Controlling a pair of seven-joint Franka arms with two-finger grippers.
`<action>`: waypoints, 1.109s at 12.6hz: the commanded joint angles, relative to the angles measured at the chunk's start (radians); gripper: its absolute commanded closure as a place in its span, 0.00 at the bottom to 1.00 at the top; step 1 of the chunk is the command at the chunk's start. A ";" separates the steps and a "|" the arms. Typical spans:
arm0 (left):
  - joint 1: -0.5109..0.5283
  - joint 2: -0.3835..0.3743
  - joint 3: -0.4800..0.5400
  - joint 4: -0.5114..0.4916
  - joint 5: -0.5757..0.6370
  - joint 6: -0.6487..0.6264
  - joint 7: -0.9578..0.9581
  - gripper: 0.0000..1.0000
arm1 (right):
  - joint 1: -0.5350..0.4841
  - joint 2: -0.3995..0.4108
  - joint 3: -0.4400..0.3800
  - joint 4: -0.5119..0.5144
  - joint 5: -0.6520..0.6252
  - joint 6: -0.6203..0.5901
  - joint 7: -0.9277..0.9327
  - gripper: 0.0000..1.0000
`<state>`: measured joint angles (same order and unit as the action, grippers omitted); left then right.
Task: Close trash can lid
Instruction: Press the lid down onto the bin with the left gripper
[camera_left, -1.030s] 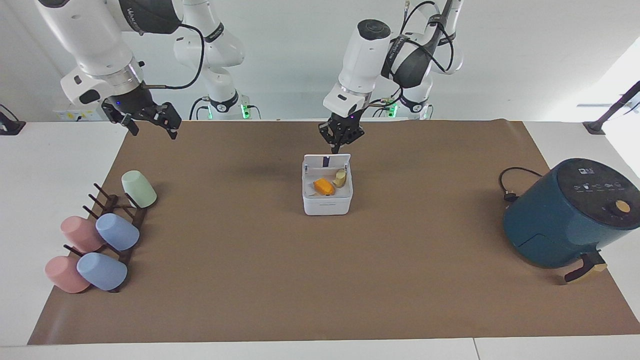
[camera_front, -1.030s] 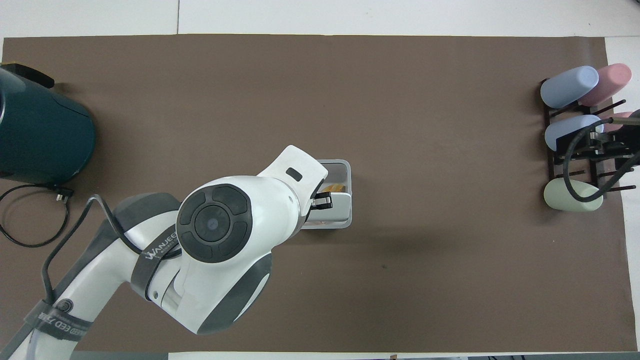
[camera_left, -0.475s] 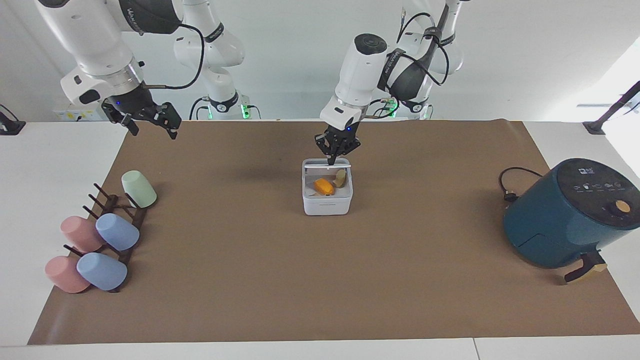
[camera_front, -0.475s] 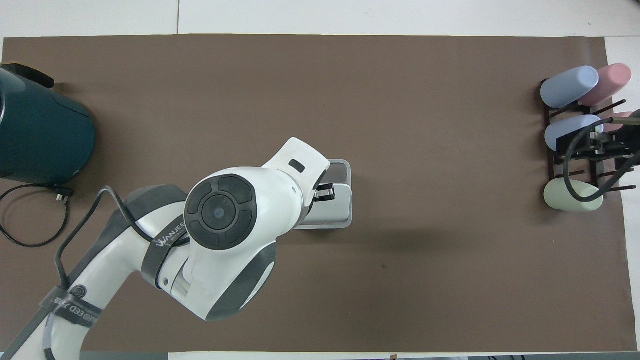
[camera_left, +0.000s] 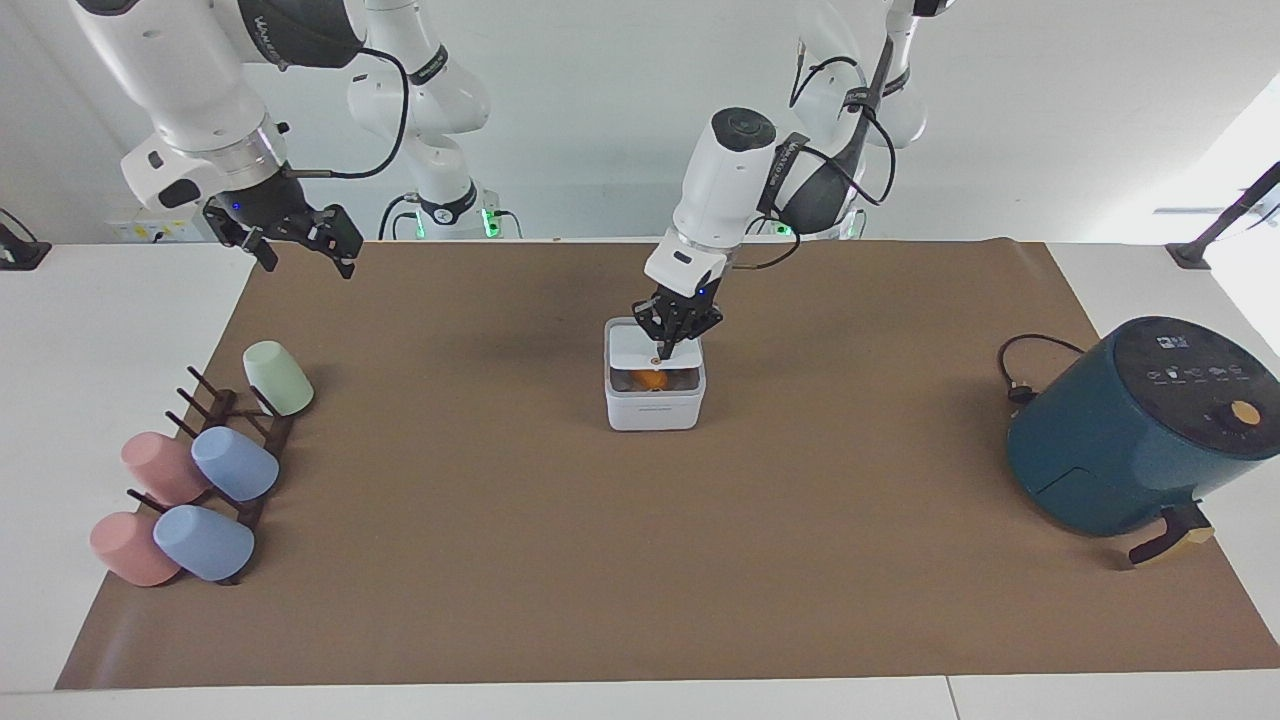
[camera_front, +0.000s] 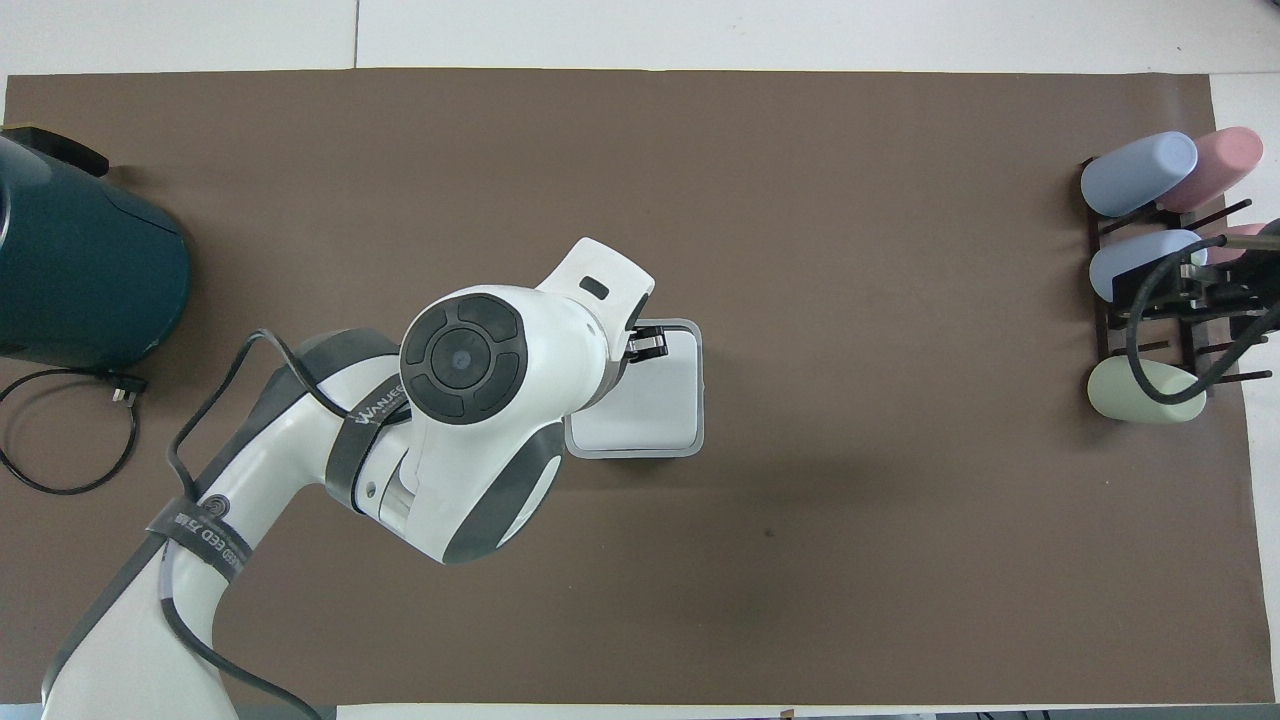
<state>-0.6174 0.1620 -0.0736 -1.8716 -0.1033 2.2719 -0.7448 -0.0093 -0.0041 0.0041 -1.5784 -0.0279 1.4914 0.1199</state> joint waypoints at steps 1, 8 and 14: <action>0.025 0.011 -0.003 0.012 -0.021 0.018 0.028 1.00 | -0.015 -0.014 0.010 -0.015 0.000 -0.008 -0.020 0.00; 0.018 0.071 -0.003 0.011 -0.013 0.080 0.028 1.00 | -0.015 -0.014 0.011 -0.015 0.000 -0.008 -0.020 0.00; 0.012 0.087 -0.003 -0.004 -0.009 0.098 0.050 1.00 | -0.015 -0.014 0.011 -0.015 0.000 -0.008 -0.020 0.00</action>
<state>-0.6000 0.2284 -0.0769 -1.8705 -0.1032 2.3421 -0.7198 -0.0093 -0.0041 0.0041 -1.5784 -0.0279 1.4914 0.1199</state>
